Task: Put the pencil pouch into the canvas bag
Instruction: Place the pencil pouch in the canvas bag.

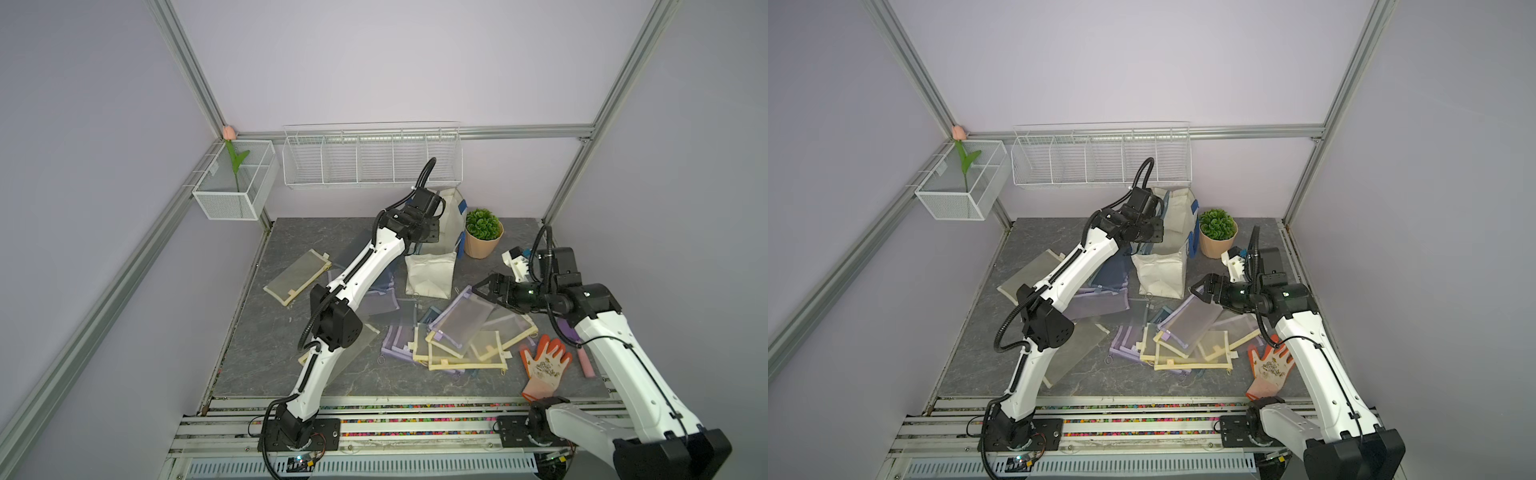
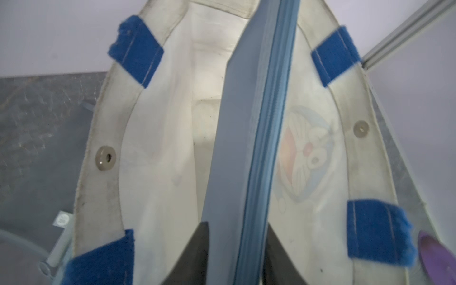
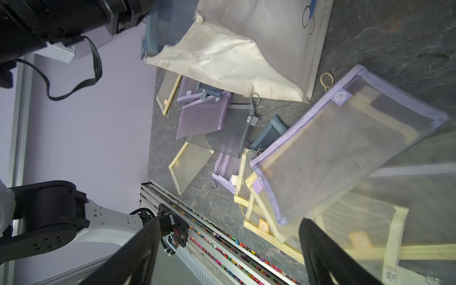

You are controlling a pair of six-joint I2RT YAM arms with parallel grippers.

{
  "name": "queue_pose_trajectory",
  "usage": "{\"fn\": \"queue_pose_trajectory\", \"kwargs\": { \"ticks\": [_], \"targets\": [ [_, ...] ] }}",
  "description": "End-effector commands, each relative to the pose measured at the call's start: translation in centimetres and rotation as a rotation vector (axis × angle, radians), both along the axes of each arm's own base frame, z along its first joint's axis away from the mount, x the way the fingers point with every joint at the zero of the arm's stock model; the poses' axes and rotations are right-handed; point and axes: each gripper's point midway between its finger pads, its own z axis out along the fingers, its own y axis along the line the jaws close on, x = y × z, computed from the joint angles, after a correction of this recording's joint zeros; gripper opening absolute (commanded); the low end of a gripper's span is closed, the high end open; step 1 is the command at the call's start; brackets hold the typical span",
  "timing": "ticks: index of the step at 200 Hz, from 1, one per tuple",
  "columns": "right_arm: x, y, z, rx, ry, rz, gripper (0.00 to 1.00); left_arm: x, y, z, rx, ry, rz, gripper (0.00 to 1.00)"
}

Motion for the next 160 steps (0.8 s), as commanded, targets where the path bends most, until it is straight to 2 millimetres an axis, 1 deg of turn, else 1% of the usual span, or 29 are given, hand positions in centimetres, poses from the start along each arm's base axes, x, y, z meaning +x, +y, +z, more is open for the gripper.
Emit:
{"fn": "queue_pose_trajectory", "kwargs": {
  "ticks": [1,13,24,44,57,70,86,94,103,110,112,122,136,151,160],
  "targets": [
    [-1.0,-0.3,-1.1,-0.031,0.018,0.014,0.90,0.8,1.3,-0.8,0.030,0.022,0.033,0.48],
    [-1.3,-0.5,-1.4,-0.043,0.026,0.010,0.90,0.7,1.5,-0.2,0.029,0.013,0.030,0.49],
    [-1.6,-0.7,-1.9,-0.051,0.038,0.007,0.90,0.3,1.4,0.7,0.021,0.001,0.019,0.49],
    [-2.4,-1.0,-3.4,-0.073,0.078,0.004,0.90,-1.2,1.5,3.7,0.050,-0.065,-0.014,0.49],
    [-2.8,-1.3,-4.7,-0.092,0.106,0.004,0.90,-3.0,1.4,5.6,0.072,-0.102,-0.051,0.50],
    [-3.1,-1.5,-6.0,-0.110,0.135,0.004,0.90,-5.2,1.2,7.6,0.083,-0.136,-0.097,0.51],
    [-3.2,-1.5,-7.9,-0.113,0.178,0.008,0.90,-8.3,0.8,9.1,0.072,-0.154,-0.159,0.52],
    [-3.2,-1.3,-8.7,-0.106,0.201,0.010,0.90,-9.9,0.6,9.2,0.058,-0.141,-0.191,0.53],
    [-3.1,-1.2,-9.5,-0.098,0.220,0.011,0.90,-11.8,0.1,9.1,0.029,-0.116,-0.232,0.54],
    [-2.8,-1.0,-9.6,-0.091,0.219,0.010,0.90,-13.3,-0.4,8.5,-0.006,-0.082,-0.267,0.54],
    [-3.2,-1.1,-10.5,-0.092,0.245,0.011,0.91,-13.7,-0.5,8.3,-0.017,-0.069,-0.279,0.54],
    [-3.1,-1.0,-11.3,-0.089,0.260,0.010,0.91,-15.8,-1.2,7.0,-0.077,-0.004,-0.327,0.56],
    [-2.9,-1.1,-12.4,-0.096,0.287,0.009,0.92,-18.6,-1.9,4.1,-0.128,0.101,-0.375,0.59],
    [-2.5,-1.1,-13.3,-0.099,0.300,0.006,0.93,-20.9,-2.4,0.6,-0.166,0.217,-0.399,0.60],
    [-2.1,-1.0,-13.7,-0.086,0.299,0.002,0.93,-21.9,-2.9,-1.2,-0.185,0.266,-0.408,0.60]
  ]
}}
